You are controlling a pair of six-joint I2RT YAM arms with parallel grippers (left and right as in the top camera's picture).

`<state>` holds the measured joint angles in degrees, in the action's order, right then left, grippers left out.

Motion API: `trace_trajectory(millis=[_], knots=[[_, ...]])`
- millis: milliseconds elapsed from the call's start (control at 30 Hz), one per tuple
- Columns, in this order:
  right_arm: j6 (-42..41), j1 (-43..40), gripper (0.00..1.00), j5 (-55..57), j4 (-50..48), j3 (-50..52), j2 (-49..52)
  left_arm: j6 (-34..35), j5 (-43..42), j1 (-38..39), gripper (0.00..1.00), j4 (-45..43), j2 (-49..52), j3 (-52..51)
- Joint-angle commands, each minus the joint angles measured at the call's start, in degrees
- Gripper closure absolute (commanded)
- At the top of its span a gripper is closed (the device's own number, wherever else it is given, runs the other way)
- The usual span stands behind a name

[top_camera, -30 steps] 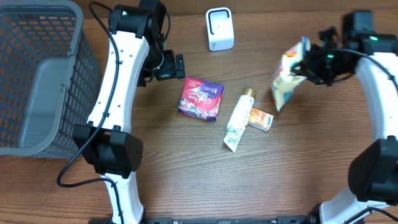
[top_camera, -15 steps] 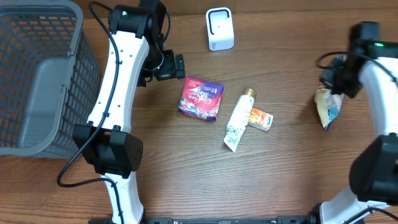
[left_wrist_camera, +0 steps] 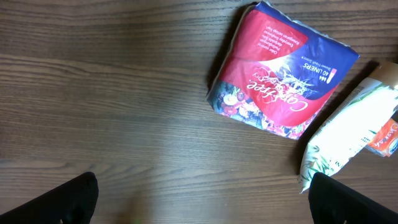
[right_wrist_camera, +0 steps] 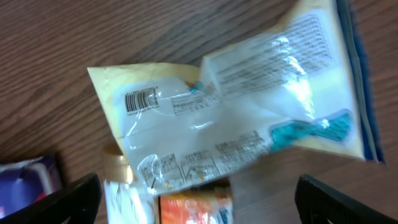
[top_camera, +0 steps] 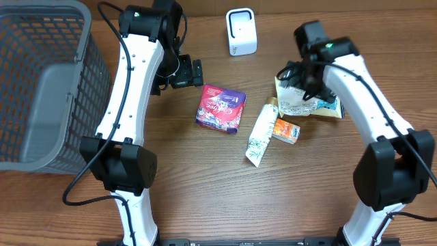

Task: Scan the item barcode

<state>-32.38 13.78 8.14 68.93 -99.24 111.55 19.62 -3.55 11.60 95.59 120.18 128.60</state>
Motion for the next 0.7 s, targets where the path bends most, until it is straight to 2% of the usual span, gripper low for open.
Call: trace_trajectory(millis=[0,67,233,267,333,400,500,533,567,600,633,667], knots=[[-0.22,-5.11,0.0,-2.8,4.09,-8.48,-4.63,0.98,0.81,-0.33,0.0,-0.07,0.68,-0.04],[-0.22,-8.28,0.0,-6.78,5.38,-10.27,-4.7,0.98,0.81,-0.33,0.0,-0.07,0.68,-0.04],[-0.28,-12.55,0.0,-5.75,4.83,-6.97,-4.66,1.44,0.55,-0.33,0.0,-0.28,0.68,-0.04],[-0.66,-12.83,0.08,-5.75,3.56,-5.09,-4.52,1.44,0.52,-0.33,0.0,-0.83,0.68,-0.04],[-0.66,-12.83,0.3,-6.73,-1.31,0.11,-4.48,2.54,-0.94,-0.31,0.0,-3.13,0.68,-0.04],[-0.68,-12.66,0.54,-9.68,-6.93,6.62,-4.39,3.15,-7.32,-0.33,0.0,-2.54,0.68,-0.04],[-0.68,-12.5,0.75,-15.72,-13.29,13.29,-4.26,0.9,-18.67,0.44,0.01,-6.67,0.83,-0.26],[-0.68,-12.35,0.76,-17.38,-15.76,15.61,-4.17,-0.35,-20.55,1.25,0.16,-7.89,0.98,-0.26],[-0.79,-11.89,0.76,-19.1,-19.52,19.17,-4.15,-0.31,-20.13,2.45,0.37,-8.74,1.29,-0.28],[-0.94,-11.69,0.76,-19.58,-20.68,20.28,-4.13,-0.31,-19.61,3.28,0.5,-9.07,1.49,-0.39],[-0.92,-10.78,0.76,-21.03,-24.72,23.82,-4.07,0.24,-18.71,5.35,0.82,-9.94,2.27,-1.07],[-0.94,-10.29,0.76,-21.31,-26.4,25.22,-4.07,0.5,-18.6,6.4,0.94,-10.64,2.86,-1.57]])
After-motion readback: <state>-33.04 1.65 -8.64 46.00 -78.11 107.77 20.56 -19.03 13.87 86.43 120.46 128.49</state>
